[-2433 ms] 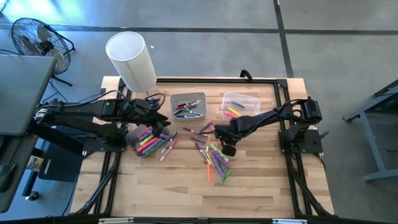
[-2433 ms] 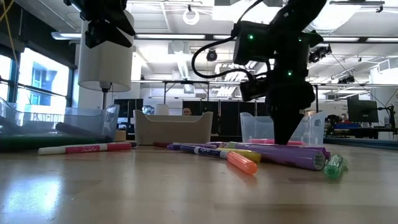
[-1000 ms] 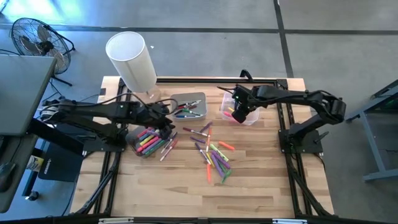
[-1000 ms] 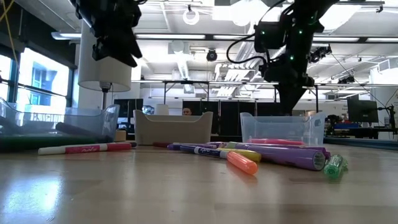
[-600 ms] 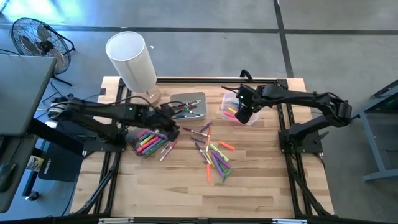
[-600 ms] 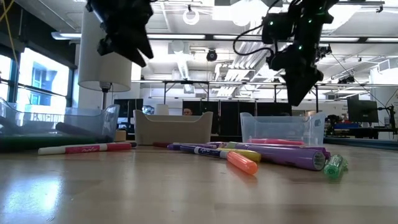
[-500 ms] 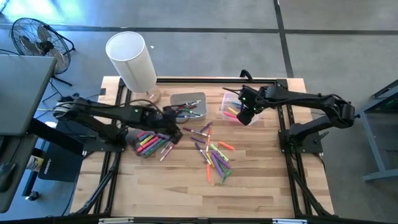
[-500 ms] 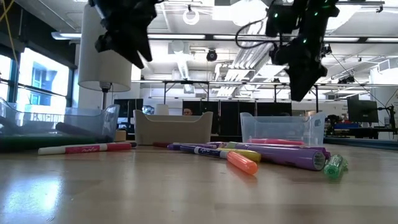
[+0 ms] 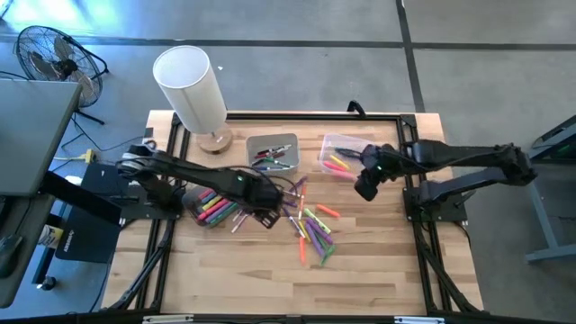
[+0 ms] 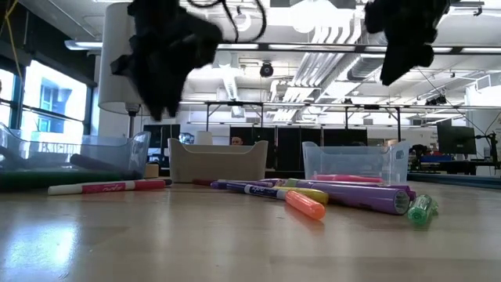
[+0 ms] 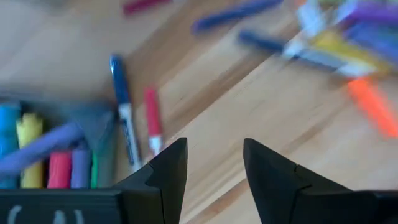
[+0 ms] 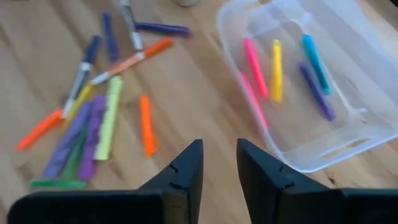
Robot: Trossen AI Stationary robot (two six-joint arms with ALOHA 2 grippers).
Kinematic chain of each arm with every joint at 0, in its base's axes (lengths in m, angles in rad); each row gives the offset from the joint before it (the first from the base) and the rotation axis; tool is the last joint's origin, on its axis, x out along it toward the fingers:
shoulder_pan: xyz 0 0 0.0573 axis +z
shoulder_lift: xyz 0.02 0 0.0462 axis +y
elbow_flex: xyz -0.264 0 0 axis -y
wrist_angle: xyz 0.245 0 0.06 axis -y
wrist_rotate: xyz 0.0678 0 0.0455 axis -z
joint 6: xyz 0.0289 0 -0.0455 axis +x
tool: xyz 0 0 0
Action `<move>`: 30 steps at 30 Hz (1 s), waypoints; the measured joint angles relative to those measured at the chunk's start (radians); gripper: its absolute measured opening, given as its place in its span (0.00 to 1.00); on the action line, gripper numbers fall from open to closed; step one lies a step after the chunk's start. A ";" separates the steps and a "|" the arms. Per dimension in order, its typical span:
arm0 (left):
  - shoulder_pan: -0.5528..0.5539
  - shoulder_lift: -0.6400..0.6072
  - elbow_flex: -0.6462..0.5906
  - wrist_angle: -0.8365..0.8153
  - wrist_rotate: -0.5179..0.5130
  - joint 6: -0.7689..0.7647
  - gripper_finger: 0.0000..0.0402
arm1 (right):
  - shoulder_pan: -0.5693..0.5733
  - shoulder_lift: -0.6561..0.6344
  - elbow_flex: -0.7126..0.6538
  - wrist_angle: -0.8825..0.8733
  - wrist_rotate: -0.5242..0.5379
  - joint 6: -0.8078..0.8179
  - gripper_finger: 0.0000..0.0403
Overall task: Pick & Place Markers
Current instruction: Put the pink marker pen into the white bin
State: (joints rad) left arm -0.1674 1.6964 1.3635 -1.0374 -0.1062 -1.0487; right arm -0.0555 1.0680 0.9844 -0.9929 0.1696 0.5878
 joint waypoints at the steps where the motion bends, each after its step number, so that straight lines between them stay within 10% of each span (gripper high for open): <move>1: -0.007 0.019 -0.002 -0.021 0.015 -0.004 0.38 | 0.028 -0.010 0.000 0.002 0.013 0.011 0.21; 30: -0.036 0.267 -0.066 -0.018 0.048 -0.011 0.38 | 0.384 -0.027 0.001 0.096 0.252 0.225 0.07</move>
State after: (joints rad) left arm -0.2037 1.9636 1.2979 -1.0550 -0.0578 -1.0600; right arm 0.3285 1.0412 0.9852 -0.8970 0.4214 0.8127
